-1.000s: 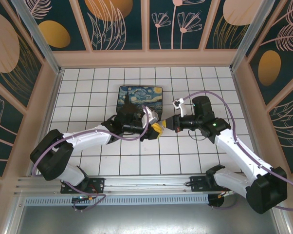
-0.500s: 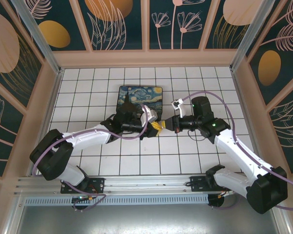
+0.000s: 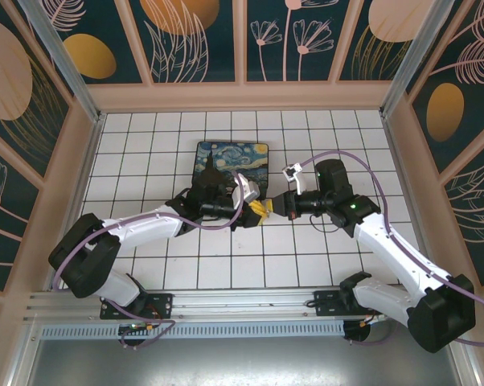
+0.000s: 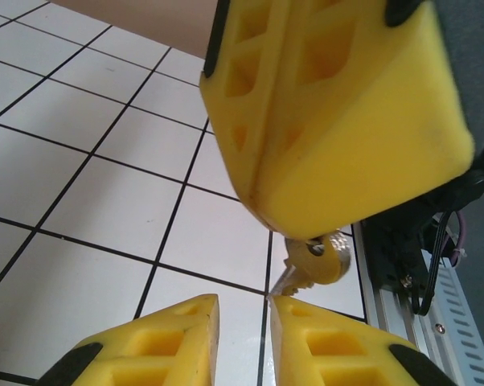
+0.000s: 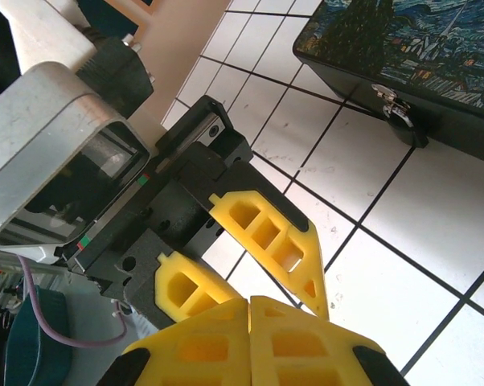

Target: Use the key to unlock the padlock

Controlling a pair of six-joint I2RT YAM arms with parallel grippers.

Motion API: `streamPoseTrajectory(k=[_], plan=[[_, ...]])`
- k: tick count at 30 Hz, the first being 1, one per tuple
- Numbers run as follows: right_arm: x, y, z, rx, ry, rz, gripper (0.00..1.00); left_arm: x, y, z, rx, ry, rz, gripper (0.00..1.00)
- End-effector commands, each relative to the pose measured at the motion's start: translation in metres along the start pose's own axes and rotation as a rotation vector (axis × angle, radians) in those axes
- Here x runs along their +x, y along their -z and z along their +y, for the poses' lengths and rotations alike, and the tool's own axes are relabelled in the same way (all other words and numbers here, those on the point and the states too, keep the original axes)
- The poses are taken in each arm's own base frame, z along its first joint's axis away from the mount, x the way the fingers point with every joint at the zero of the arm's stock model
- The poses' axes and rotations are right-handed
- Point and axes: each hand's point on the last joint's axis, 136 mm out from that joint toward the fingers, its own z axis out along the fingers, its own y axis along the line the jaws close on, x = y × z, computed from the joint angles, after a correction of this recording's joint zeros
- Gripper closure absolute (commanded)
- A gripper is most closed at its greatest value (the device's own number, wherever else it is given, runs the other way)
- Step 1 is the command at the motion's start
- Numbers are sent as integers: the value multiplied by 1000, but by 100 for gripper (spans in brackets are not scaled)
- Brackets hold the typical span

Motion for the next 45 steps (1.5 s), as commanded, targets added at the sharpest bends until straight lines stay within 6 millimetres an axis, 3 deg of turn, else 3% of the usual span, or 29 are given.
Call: streamPoseTrajectory(k=[1,18,45], plan=[[-8,4,5,-3,45,-28,93,-2,8,-10,30,-34,-8,74],[-10,0,18,-57,56,-23,93,-4,3,-5,21,-20,-13,75],[-5,-1,21,-73,64,-5,93,-10,6,1,0,-27,-36,90]])
